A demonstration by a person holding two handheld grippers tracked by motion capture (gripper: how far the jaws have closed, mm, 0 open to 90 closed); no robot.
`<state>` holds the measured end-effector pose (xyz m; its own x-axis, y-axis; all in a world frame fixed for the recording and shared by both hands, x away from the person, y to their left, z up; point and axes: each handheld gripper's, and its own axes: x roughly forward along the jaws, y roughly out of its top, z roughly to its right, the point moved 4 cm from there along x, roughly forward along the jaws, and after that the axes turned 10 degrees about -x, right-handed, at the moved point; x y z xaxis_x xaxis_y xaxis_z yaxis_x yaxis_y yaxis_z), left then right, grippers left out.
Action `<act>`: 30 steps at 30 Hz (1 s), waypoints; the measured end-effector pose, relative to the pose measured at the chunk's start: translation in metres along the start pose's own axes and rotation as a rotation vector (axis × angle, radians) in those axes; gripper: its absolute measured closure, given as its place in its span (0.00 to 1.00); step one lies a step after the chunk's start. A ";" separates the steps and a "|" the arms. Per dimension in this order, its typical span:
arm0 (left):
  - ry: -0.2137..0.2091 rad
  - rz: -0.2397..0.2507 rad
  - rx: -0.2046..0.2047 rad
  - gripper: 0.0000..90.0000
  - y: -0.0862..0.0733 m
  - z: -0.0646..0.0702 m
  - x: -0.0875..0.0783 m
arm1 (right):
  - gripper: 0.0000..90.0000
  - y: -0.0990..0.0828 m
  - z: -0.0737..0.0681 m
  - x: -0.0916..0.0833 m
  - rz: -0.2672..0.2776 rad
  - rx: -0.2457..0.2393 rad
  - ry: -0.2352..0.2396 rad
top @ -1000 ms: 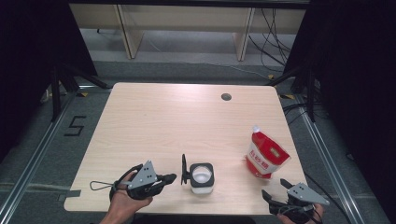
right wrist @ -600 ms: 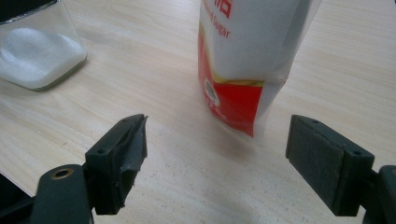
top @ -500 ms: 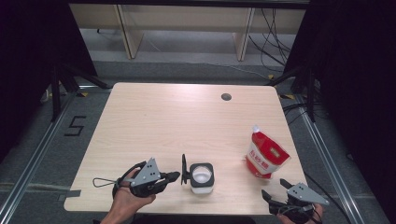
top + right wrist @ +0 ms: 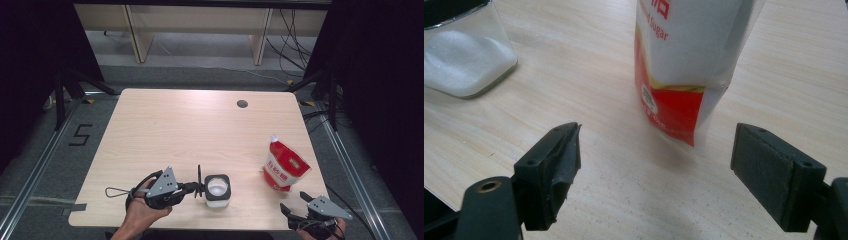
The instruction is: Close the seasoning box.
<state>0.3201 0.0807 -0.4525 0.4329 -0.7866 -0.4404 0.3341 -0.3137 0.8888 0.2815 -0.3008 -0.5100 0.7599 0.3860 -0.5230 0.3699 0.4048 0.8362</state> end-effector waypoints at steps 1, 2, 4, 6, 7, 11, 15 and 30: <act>0.004 0.000 0.002 0.99 0.001 0.000 0.000 | 0.23 0.000 0.000 0.000 -0.001 0.007 0.004; 0.006 0.000 0.003 0.99 0.001 0.000 0.000 | 0.23 0.000 -0.001 0.000 -0.004 0.013 0.006; 0.012 0.008 -0.013 0.99 0.004 0.000 -0.002 | 0.23 0.000 -0.001 0.000 -0.005 0.014 0.006; 0.012 0.012 0.004 0.99 0.006 -0.001 -0.003 | 0.23 0.000 -0.001 0.000 -0.003 0.010 0.006; 0.008 0.016 -0.003 0.99 0.006 0.000 -0.003 | 0.23 0.000 -0.001 0.000 -0.003 0.011 0.006; 0.011 0.013 0.004 0.99 0.008 0.001 -0.002 | 0.23 0.000 0.000 0.000 -0.005 0.005 0.003; 0.003 0.014 0.006 0.99 0.009 0.001 0.001 | 0.23 0.000 -0.001 0.000 -0.006 0.008 0.004; -0.013 -0.019 0.018 0.99 0.011 0.006 0.019 | 0.23 0.000 0.000 0.000 -0.004 0.007 0.004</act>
<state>0.3266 0.0592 -0.4504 0.4157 -0.7869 -0.4561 0.3271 -0.3386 0.8823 0.2814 -0.3004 -0.5097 0.7562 0.3878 -0.5271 0.3768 0.4006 0.8352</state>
